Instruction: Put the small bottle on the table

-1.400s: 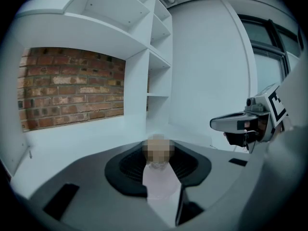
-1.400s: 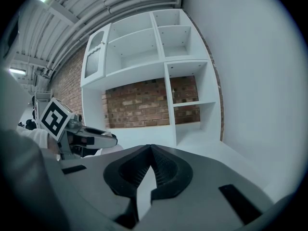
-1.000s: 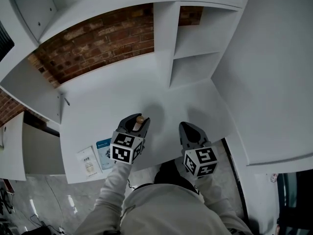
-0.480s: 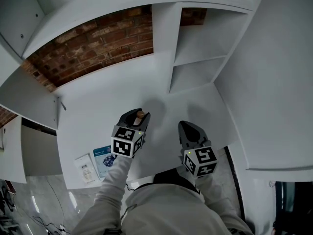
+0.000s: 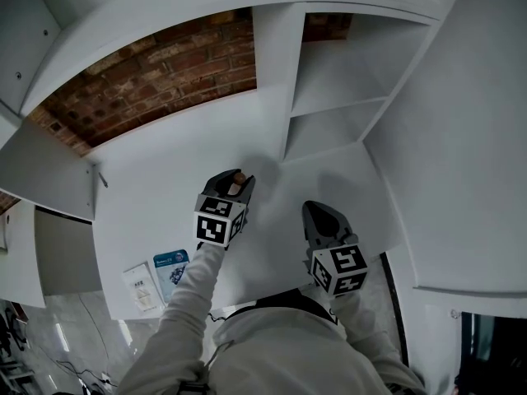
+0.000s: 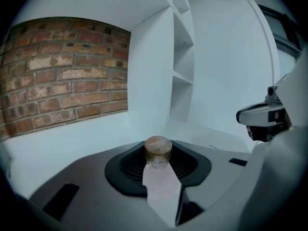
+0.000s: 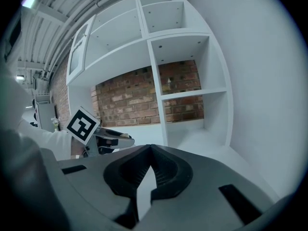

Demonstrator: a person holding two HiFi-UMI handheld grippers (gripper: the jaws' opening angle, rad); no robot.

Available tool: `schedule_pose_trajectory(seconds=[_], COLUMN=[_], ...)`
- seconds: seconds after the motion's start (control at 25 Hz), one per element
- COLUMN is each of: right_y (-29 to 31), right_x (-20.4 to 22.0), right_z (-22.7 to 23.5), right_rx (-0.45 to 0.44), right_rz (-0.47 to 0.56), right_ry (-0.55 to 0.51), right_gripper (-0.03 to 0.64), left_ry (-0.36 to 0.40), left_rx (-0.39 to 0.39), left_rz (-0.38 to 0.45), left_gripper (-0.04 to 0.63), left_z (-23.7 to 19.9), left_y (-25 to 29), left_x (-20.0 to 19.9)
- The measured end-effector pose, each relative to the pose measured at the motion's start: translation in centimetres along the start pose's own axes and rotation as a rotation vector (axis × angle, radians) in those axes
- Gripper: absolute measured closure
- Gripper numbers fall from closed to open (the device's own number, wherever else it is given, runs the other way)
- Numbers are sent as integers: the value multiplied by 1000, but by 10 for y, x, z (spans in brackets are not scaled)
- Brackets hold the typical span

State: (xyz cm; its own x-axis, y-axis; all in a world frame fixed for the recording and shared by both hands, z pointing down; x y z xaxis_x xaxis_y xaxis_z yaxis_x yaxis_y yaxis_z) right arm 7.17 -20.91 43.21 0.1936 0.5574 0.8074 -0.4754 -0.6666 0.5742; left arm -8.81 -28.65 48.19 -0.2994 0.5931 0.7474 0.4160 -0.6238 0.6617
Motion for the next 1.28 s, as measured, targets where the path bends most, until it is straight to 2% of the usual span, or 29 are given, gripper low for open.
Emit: schedule_pose_trajectory(seconds=[0.68, 1.0, 1.28], right_y=[15, 21, 24], right_x=[-1, -4, -6], right_z=[22, 31, 37], right_rx=[-3, -3, 0], right_rz=[-25, -33, -38], right_ry=[19, 20, 22], right_gripper=[589, 589, 589], left_ry=[-20, 2, 4], left_rx=[-40, -62, -77], left_rz=[-12, -9, -25], left_gripper=[449, 449, 449], left_z=[-29, -38, -48], left_y=[70, 98, 117], left_x=[-35, -62, -67])
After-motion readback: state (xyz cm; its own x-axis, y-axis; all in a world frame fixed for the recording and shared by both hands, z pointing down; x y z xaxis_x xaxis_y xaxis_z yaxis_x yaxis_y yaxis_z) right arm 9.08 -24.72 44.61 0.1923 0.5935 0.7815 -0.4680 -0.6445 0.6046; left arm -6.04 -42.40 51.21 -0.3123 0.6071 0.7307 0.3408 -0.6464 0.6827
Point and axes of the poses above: the fingertips, and each gripper's own axes: y forward along the fingers, z to its right, x out of its underside, the point moved 3 cm from there along -y, backward along the fingers, and after that the axes turned 14 degrees about -z, right-handed, at the moved point
